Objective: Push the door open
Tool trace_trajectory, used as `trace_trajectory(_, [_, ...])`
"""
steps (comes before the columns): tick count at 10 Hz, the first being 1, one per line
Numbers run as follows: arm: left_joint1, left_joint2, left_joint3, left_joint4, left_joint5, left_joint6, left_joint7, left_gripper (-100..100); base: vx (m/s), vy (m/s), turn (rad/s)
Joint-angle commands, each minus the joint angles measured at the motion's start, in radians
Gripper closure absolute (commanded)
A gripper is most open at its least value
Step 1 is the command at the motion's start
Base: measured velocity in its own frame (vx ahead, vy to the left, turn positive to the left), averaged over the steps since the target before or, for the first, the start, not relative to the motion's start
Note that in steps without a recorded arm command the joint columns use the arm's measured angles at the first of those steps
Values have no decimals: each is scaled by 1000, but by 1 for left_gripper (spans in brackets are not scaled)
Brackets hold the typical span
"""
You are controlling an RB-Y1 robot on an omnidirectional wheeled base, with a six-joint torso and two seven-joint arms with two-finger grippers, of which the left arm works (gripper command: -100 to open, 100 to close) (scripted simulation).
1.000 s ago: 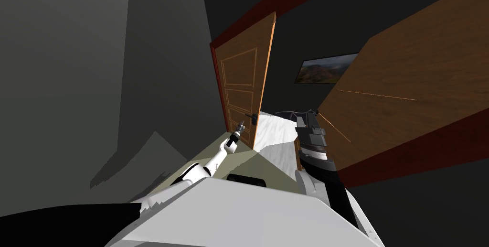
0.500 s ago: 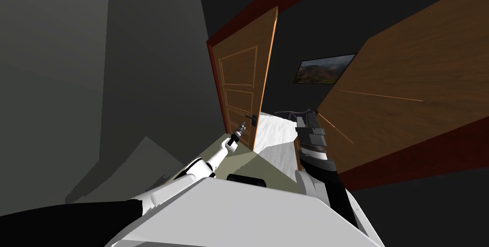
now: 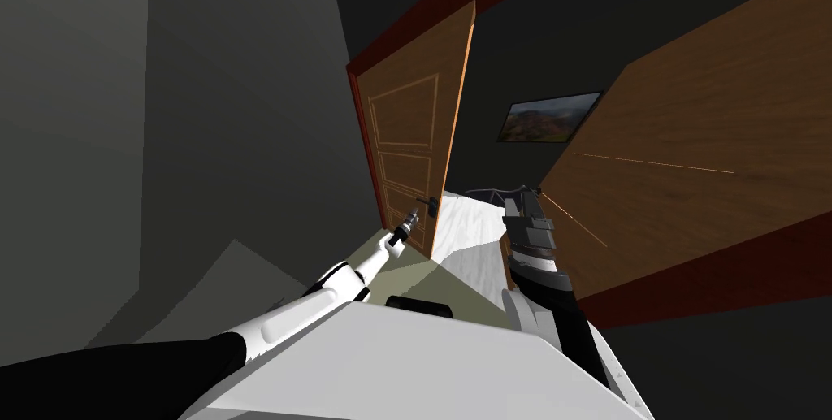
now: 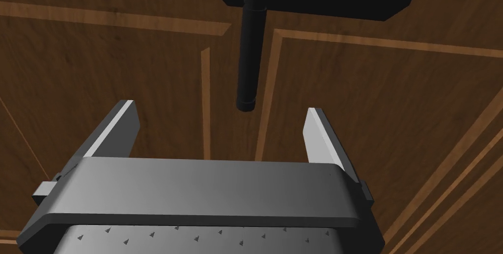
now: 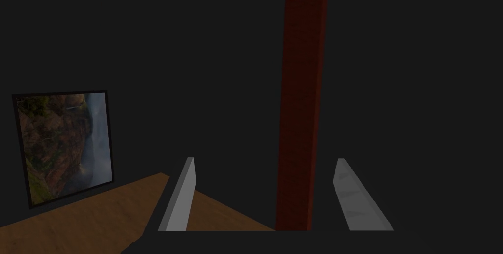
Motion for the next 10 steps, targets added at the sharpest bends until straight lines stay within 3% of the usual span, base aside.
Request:
trace_trajectory(1, [-20,0,-9,35,-4,0,5,-100,63,35,-50])
trace_trajectory(3, [-45,-2,-18,77,-8,0,10,-100,82,40,-56])
trace_trajectory(4, [-41,-5,-14,75,-6,-5,6,-100,40,17,-6])
trace_trajectory(10, [-44,-9,5,86,-2,-4,-9,-100,172,-83,-29])
